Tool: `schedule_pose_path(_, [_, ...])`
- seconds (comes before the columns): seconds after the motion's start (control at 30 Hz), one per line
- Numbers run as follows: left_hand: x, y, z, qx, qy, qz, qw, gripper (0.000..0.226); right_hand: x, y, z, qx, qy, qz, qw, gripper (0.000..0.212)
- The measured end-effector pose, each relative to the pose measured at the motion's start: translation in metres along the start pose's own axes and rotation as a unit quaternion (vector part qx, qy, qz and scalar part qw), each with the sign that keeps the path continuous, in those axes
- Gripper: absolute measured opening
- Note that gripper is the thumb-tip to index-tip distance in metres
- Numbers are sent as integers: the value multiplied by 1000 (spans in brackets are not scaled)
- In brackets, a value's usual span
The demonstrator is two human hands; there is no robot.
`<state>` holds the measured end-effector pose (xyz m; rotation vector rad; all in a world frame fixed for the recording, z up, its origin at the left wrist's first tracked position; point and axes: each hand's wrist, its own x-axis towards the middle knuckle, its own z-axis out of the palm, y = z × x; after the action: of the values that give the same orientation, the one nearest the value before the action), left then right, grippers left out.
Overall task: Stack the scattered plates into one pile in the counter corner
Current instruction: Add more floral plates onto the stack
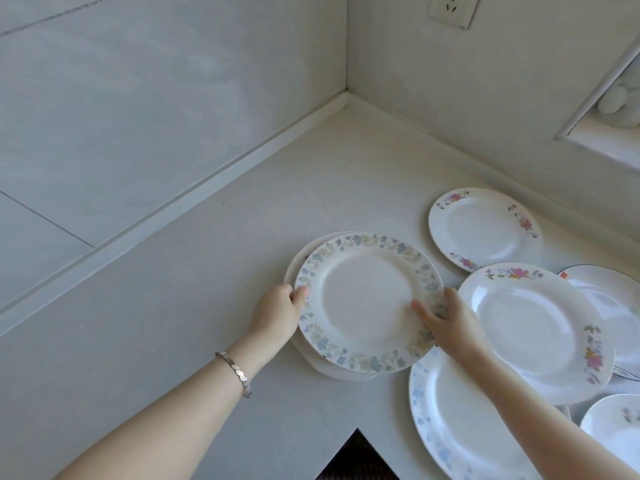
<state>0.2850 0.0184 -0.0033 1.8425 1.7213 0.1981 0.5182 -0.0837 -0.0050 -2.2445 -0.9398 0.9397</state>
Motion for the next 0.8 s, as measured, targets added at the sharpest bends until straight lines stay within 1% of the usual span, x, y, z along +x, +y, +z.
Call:
schedule_pose_path(0.17, [5, -2, -4, 66, -29, 26, 997, 47, 3, 1, 6, -29, 7, -1, 1000, 38])
schedule_pose_path(0.33, [10, 3, -13, 143, -51, 36, 988, 43, 3, -2, 9, -49, 18, -6, 999, 42])
schedule_pose_path(0.4, [13, 1, -15, 144, -28, 17, 989, 40, 3, -2, 11, -74, 17, -9, 997, 41])
schedule_pose_path(0.43, [15, -2, -14, 109, -5, 0, 994, 35, 3, -2, 13, -86, 17, -12, 996, 40])
schedule_pose_path(0.47, [16, -4, -13, 49, 15, -21, 998, 29, 3, -2, 15, -84, 20, -17, 996, 42])
schedule_pose_path(0.5, [16, -6, -10, -36, 21, -44, 998, 25, 6, -2, 18, -67, 20, -22, 997, 46])
schedule_pose_path(0.53, [14, -4, -7, -129, 9, -65, 990, 23, 9, -4, 21, -41, 18, -22, 999, 54])
schedule_pose_path(0.6, [7, 2, 3, -271, -41, -98, 957, 25, 14, -13, 27, 25, 1, 0, 1000, 70])
schedule_pose_path(0.63, [3, 4, 8, -314, -58, -110, 941, 31, 15, -18, 30, 59, -2, 12, 998, 74])
schedule_pose_path(0.7, [0, 4, 16, -356, -55, -132, 923, 45, 19, -23, 36, 111, 13, 19, 994, 74])
schedule_pose_path(0.8, [-1, 2, 18, -397, -44, -158, 903, 50, 18, -25, 39, 127, 36, 22, 991, 67])
